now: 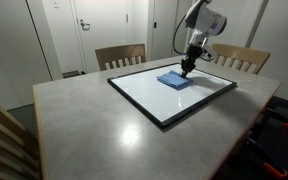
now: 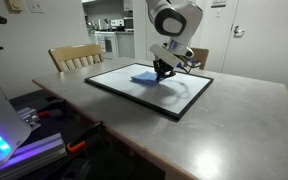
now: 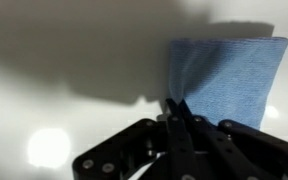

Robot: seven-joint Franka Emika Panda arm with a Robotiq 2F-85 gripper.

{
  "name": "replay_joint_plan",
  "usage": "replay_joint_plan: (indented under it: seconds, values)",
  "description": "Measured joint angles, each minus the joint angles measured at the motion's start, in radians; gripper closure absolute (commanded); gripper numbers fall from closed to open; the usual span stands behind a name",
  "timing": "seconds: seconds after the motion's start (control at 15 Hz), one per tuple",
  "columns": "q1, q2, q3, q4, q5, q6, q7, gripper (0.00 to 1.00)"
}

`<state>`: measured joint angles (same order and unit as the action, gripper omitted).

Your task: Pick up the light blue towel and wipe the white board on the table with it.

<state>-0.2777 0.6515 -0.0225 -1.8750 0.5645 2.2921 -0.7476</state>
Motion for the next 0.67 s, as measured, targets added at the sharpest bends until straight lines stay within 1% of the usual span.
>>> replay_joint_plan:
  seconds: [0.67]
  values:
    - [-0.039,0.003,0.0,0.01,-0.114,0.037,0.089,0.99]
